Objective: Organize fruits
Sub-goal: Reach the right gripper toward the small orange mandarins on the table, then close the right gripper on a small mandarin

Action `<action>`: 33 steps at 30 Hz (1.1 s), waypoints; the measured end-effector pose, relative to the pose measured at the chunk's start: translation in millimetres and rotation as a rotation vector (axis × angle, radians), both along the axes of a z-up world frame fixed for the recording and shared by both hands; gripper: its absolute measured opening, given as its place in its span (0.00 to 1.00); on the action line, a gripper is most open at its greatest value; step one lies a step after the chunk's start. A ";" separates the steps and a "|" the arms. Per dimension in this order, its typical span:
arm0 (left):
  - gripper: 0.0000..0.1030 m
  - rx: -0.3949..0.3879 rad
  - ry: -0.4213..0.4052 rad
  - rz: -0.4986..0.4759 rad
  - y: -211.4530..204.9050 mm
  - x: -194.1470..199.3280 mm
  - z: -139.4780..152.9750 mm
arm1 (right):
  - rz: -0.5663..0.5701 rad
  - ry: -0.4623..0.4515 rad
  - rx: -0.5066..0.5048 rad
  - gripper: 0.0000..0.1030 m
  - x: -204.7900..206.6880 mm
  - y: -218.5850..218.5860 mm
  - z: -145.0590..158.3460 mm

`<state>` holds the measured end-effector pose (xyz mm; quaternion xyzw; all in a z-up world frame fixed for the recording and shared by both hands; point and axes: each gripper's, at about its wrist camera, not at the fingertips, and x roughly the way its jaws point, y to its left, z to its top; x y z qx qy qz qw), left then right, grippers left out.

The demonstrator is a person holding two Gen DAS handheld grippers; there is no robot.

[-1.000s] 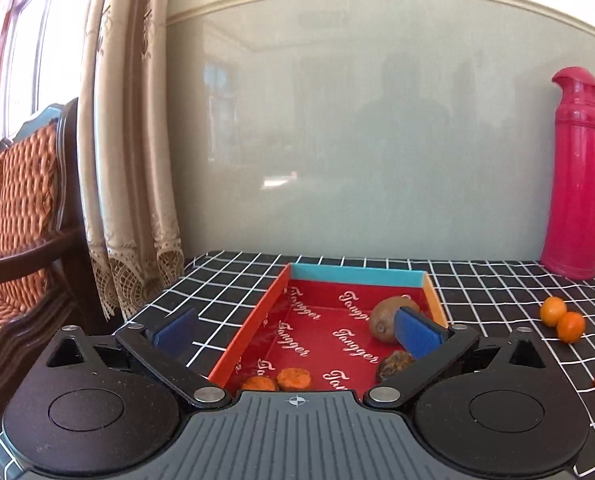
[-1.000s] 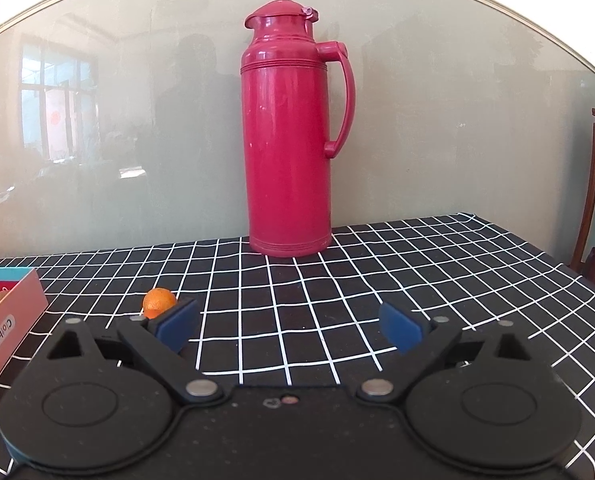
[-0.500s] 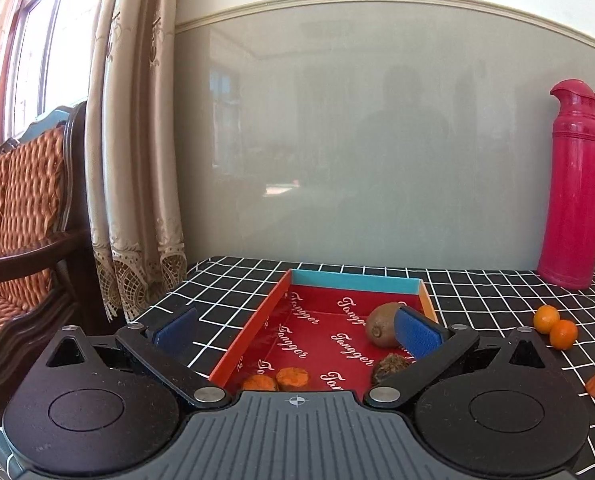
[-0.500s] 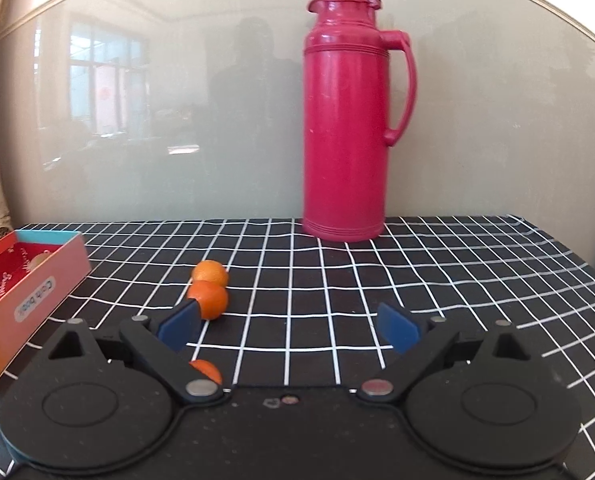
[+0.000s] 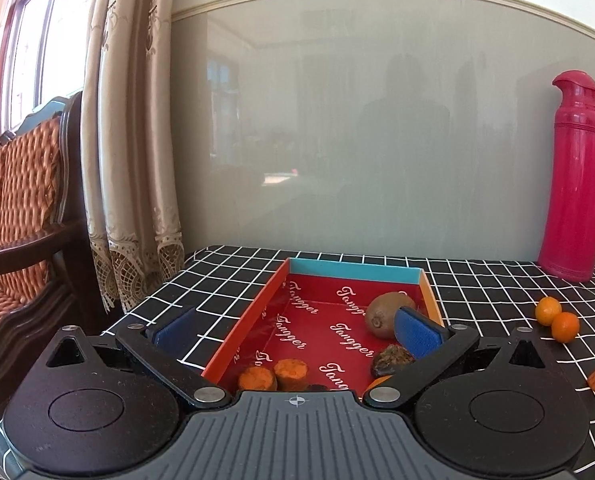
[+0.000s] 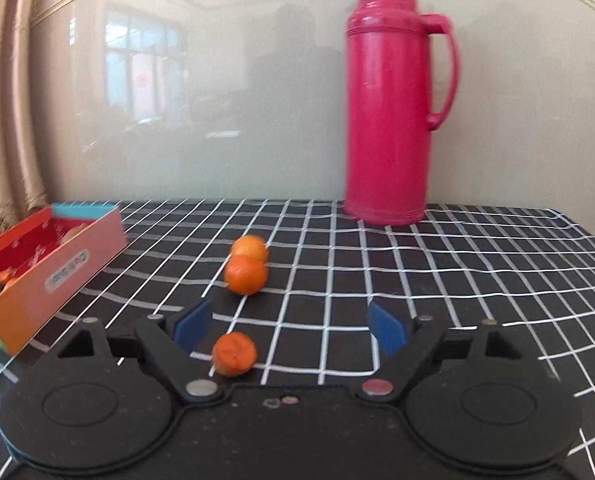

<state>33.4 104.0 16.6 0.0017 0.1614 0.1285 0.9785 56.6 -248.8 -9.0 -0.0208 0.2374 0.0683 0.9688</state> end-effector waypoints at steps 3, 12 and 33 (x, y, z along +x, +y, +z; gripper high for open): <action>1.00 -0.002 0.001 0.002 -0.2 0.3 -0.1 | 0.037 0.028 -0.036 0.71 1.3 4.2 -7.3; 1.00 0.005 0.013 -0.003 -0.4 0.4 -1.4 | 0.071 0.081 -0.049 0.65 10.1 18.3 -16.8; 1.00 -0.007 0.019 0.029 15.9 -1.6 -1.4 | 0.081 0.159 -0.078 0.37 29.4 37.1 -31.4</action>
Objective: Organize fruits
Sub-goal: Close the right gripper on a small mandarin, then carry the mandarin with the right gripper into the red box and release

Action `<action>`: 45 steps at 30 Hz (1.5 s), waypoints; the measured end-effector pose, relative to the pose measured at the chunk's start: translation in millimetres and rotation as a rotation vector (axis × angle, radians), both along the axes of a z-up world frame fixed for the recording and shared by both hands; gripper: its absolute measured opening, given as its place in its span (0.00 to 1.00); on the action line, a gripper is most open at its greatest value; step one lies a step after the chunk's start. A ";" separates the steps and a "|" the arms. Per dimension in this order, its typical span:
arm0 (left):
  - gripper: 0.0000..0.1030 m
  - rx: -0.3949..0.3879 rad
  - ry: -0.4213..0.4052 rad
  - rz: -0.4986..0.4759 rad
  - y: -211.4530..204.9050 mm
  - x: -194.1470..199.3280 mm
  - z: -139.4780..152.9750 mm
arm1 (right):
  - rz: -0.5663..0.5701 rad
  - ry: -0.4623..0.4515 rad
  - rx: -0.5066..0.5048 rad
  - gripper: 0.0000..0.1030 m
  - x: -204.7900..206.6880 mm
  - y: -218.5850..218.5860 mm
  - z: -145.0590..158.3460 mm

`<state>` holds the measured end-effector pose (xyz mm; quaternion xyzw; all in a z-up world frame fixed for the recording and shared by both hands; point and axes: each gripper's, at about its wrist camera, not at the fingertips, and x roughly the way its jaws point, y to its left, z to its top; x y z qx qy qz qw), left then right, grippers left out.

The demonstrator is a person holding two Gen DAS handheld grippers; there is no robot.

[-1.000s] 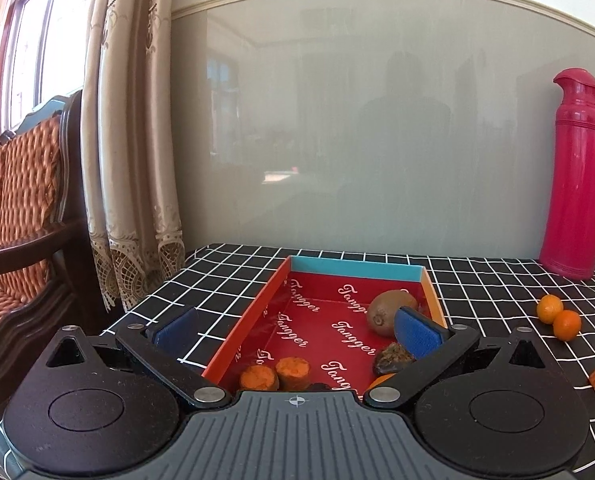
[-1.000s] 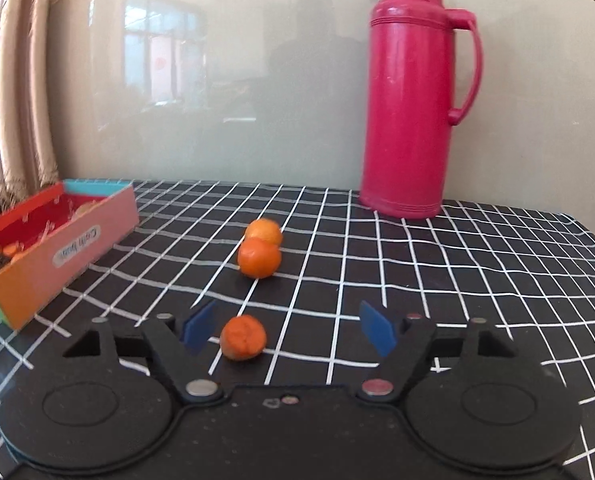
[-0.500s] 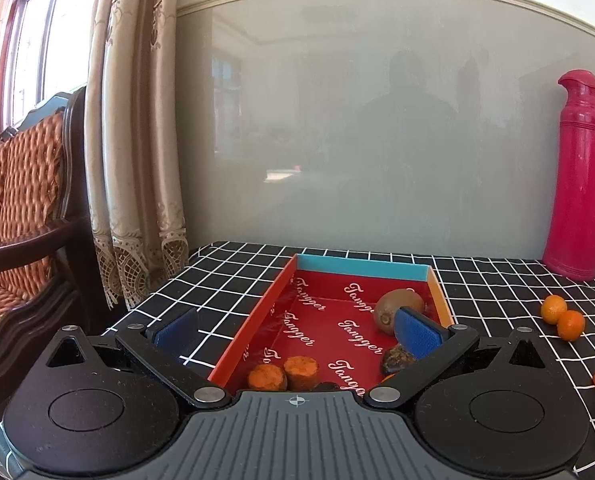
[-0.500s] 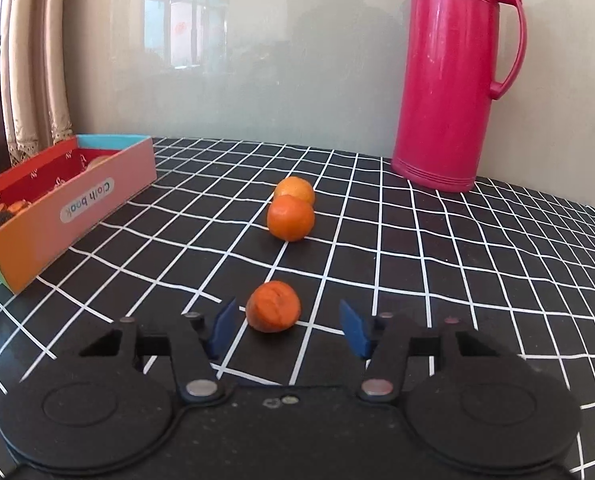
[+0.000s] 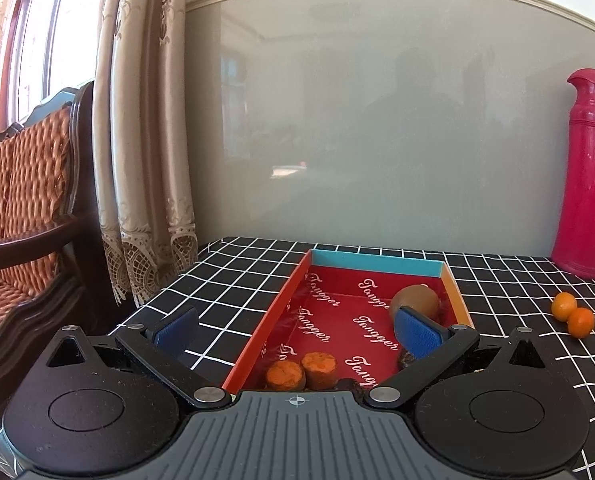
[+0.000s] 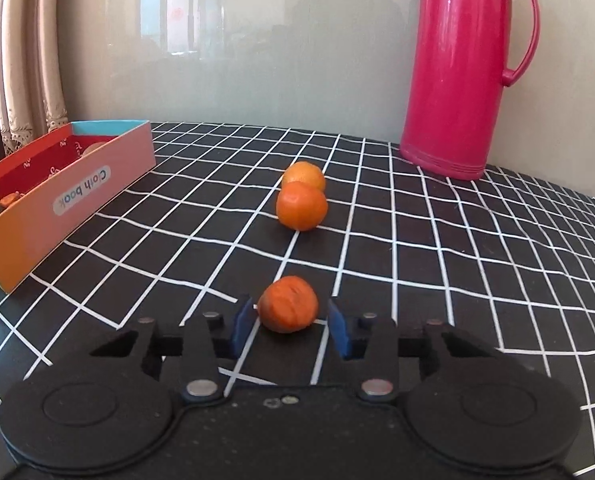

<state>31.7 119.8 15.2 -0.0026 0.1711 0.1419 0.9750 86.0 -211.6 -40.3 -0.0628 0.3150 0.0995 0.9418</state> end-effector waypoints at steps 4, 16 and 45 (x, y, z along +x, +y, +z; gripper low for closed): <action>1.00 -0.012 0.001 0.002 3.8 0.1 0.3 | -0.011 0.002 0.000 0.30 1.7 1.8 -0.4; 1.00 -0.033 -0.063 0.014 0.5 -5.0 1.7 | -0.057 -0.010 0.030 0.30 -2.2 -7.1 6.5; 1.00 0.023 -0.024 0.109 25.0 -9.7 -14.0 | -0.021 -0.079 0.096 0.30 10.2 52.0 36.3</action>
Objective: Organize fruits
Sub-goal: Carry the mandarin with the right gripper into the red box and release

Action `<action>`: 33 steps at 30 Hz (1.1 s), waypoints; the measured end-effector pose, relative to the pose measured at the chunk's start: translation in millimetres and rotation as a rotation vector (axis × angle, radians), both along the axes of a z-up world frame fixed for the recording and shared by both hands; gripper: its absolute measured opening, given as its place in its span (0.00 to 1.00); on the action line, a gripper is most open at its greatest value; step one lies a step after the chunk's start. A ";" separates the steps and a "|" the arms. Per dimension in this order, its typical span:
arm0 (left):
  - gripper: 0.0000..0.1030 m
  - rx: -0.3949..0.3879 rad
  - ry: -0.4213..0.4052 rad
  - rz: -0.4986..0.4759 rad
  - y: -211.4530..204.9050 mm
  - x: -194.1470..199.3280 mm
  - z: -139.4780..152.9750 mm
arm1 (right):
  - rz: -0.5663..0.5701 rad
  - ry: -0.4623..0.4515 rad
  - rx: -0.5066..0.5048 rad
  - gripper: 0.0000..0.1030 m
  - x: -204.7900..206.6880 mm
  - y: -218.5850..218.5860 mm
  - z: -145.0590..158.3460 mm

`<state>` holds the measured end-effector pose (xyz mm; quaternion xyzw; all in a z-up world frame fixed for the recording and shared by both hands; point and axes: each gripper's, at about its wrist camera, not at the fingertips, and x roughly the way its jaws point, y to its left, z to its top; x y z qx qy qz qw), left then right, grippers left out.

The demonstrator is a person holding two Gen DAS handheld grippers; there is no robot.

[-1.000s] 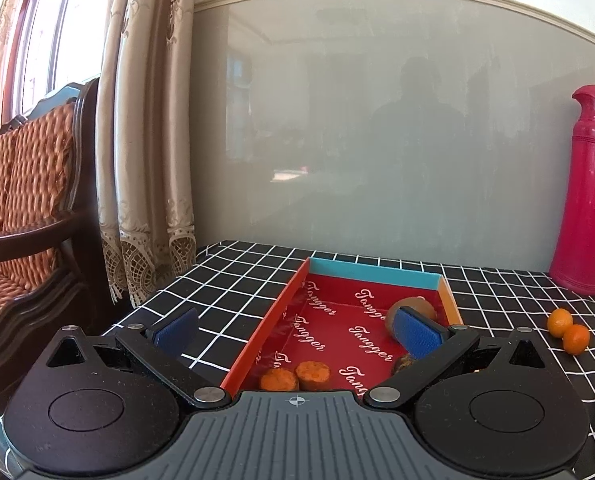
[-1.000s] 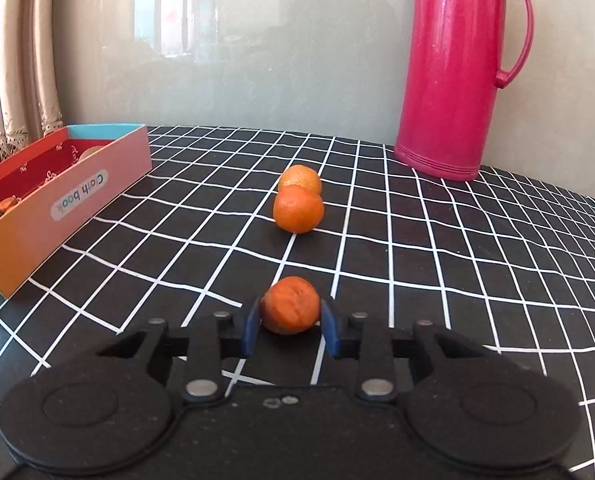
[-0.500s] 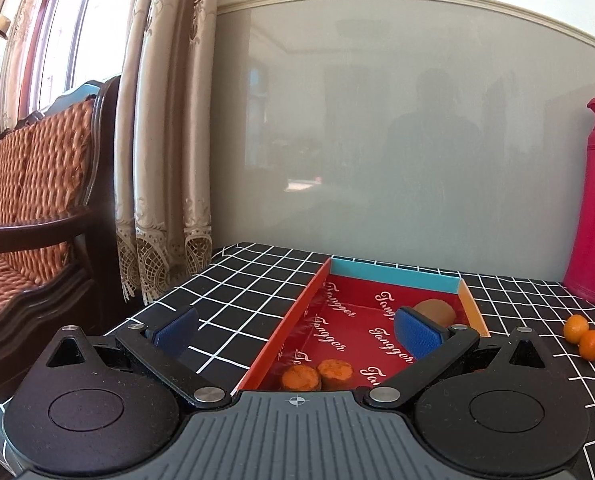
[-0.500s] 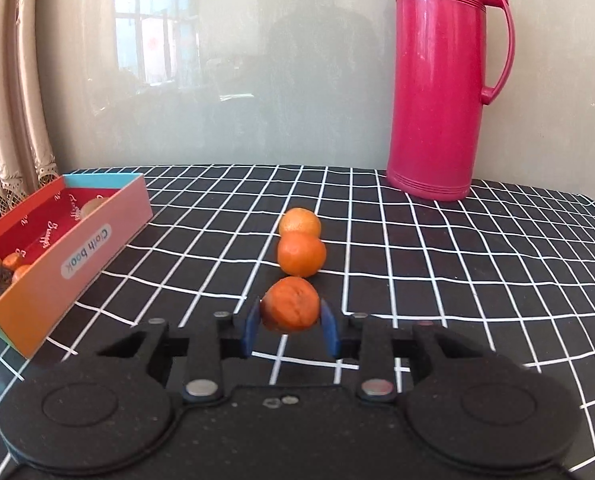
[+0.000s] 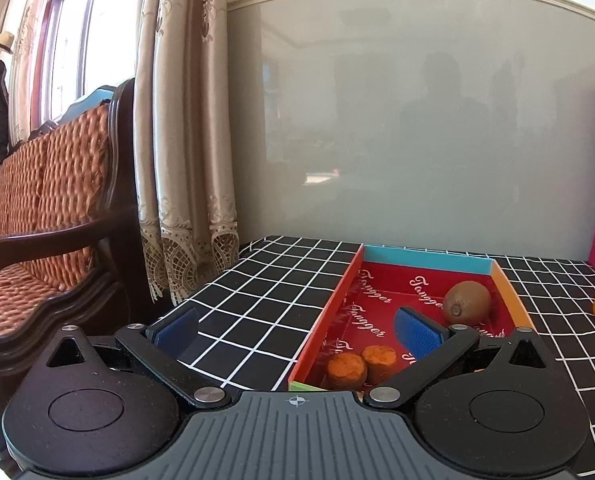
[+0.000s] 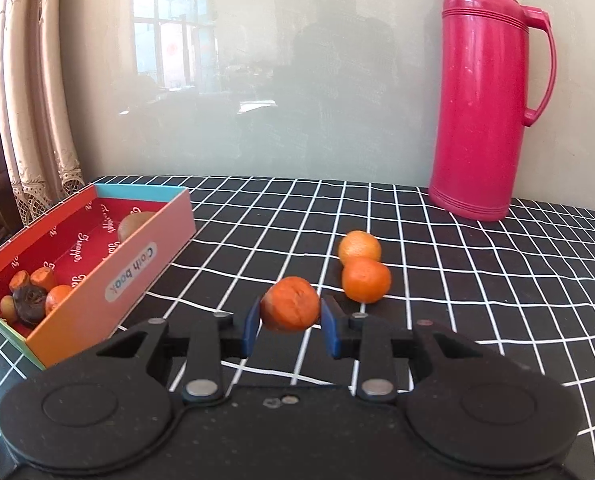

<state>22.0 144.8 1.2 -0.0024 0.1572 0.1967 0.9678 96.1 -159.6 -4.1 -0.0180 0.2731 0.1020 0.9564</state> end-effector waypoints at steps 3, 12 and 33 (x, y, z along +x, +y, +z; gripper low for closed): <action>1.00 -0.001 0.002 0.007 6.6 -1.3 -0.4 | 0.009 -0.006 0.002 0.30 2.0 8.5 1.9; 1.00 -0.012 0.007 0.028 25.5 -6.3 -3.3 | 0.054 -0.029 0.019 0.30 7.3 40.2 6.7; 1.00 -0.017 0.040 0.123 85.6 -20.7 -10.4 | 0.201 -0.045 0.048 0.30 14.9 134.0 8.1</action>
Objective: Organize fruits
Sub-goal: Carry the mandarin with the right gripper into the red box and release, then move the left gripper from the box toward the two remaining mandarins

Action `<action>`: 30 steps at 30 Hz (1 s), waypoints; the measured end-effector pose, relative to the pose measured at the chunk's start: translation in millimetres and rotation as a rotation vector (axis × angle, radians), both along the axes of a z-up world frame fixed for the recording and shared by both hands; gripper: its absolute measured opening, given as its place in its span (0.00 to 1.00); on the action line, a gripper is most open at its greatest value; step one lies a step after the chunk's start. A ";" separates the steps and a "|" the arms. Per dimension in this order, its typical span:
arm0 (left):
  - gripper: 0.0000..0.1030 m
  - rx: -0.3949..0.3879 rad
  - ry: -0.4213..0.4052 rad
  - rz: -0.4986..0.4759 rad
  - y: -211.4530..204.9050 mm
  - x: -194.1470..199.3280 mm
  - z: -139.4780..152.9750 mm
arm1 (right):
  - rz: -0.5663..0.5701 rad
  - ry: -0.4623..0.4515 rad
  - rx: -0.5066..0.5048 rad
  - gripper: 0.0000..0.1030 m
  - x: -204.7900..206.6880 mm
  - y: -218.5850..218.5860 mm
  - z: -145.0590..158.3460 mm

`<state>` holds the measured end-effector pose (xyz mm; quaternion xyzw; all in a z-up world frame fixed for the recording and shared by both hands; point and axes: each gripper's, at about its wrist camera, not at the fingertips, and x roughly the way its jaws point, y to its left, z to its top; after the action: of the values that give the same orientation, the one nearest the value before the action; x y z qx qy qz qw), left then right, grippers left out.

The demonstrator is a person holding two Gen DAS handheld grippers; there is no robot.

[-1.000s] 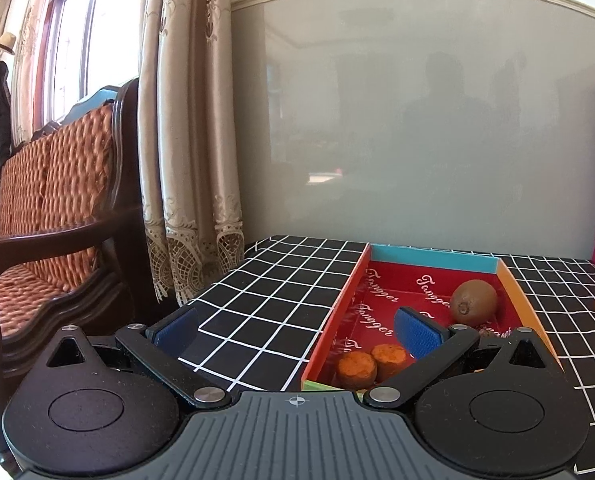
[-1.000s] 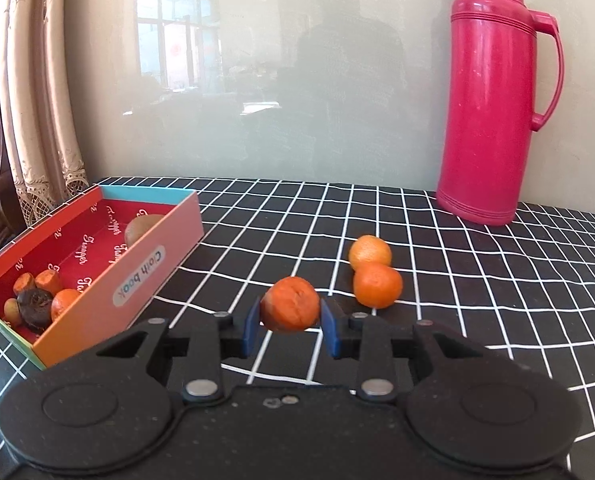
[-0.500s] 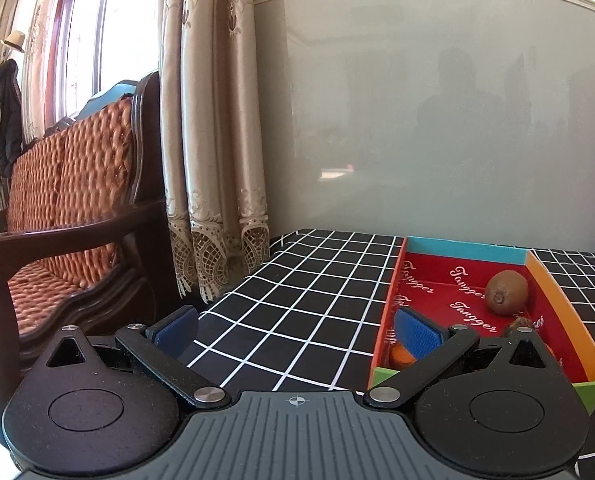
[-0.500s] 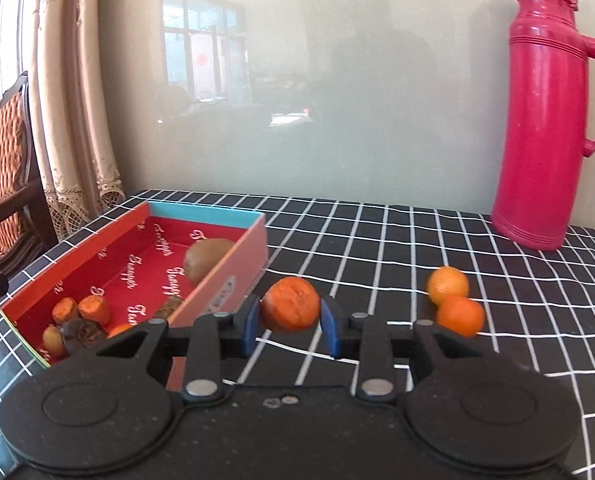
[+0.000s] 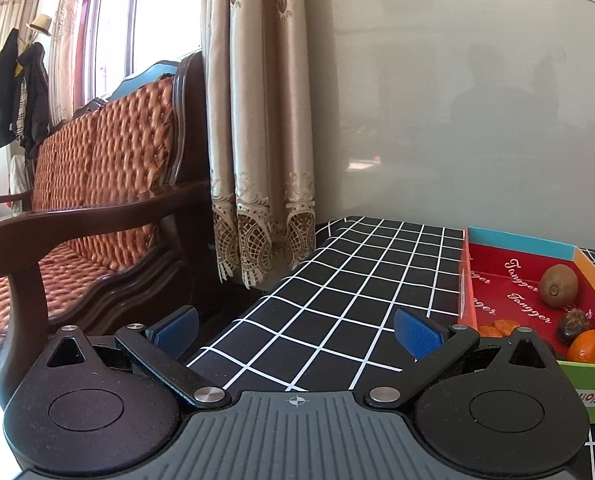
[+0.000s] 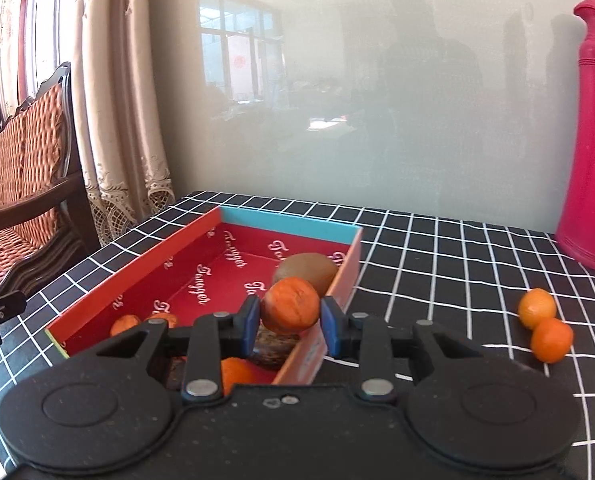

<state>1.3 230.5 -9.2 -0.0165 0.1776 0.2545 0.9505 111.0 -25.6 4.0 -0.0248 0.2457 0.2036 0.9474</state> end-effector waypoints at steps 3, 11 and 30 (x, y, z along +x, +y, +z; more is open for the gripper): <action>1.00 -0.002 0.005 0.003 2.8 -0.5 -1.3 | 0.022 0.008 -0.003 0.30 0.7 11.5 -2.7; 1.00 0.003 0.012 0.002 3.1 -0.6 -2.7 | 0.092 0.030 -0.036 0.32 -2.6 41.5 -10.0; 1.00 -0.064 -0.049 -0.120 -44.0 13.4 8.2 | -0.308 -0.057 0.233 0.74 -0.6 -103.3 11.8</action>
<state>14.7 186.5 -1.0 -0.0423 0.1628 0.1907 0.9671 110.4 -128.9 15.8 0.1171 0.1943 0.0827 0.9704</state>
